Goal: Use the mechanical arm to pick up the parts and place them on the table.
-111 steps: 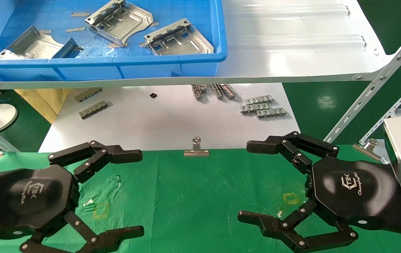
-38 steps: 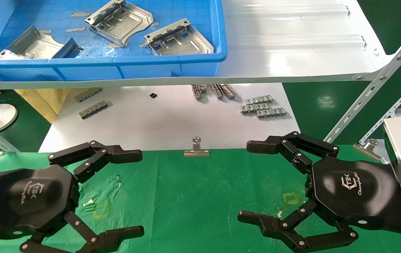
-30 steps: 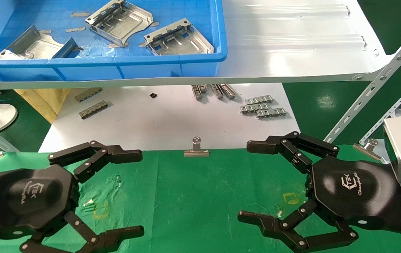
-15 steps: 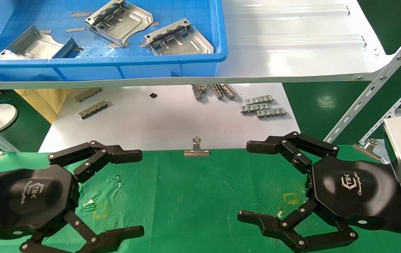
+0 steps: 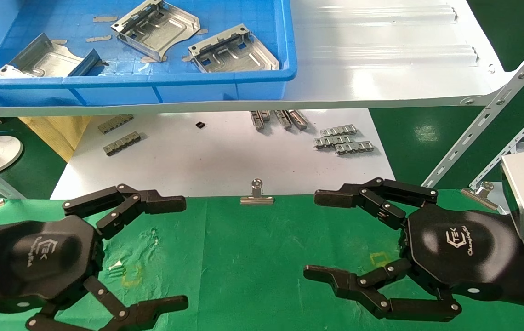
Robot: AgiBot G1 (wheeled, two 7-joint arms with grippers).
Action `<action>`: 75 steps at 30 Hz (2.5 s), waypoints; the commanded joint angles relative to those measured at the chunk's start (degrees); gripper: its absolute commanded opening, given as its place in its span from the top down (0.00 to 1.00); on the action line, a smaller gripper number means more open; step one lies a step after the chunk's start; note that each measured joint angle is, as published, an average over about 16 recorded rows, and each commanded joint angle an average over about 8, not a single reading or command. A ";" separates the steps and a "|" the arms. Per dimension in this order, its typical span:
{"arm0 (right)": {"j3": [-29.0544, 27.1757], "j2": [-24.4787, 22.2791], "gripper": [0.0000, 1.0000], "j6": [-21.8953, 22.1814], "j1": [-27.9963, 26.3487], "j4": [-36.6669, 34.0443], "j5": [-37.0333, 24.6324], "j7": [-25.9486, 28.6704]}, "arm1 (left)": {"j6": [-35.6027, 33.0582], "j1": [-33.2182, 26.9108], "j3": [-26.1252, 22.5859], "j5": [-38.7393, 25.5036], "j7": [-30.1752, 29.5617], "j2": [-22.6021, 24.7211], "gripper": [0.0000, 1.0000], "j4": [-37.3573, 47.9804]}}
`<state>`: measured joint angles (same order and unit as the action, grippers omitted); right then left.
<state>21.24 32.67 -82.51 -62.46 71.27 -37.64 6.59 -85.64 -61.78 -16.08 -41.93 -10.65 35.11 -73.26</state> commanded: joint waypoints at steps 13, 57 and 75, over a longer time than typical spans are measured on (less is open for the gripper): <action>0.00 0.00 1.00 0.00 0.00 0.00 0.00 0.00 | 0.00 0.00 0.00 0.00 0.00 0.00 0.00 0.00; 0.00 0.00 1.00 0.00 0.00 0.00 0.00 0.00 | 20.21 -51.33 -14.45 -34.76 0.17 24.30 0.00 51.28; 0.00 0.00 0.00 0.00 0.00 0.00 0.00 0.00 | 26.59 -58.59 -17.71 -40.90 2.87 29.41 1.00 68.42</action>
<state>21.25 32.67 -82.51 -62.46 71.27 -37.64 6.59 -58.73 -120.17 -33.63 -82.62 -7.51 64.51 -5.16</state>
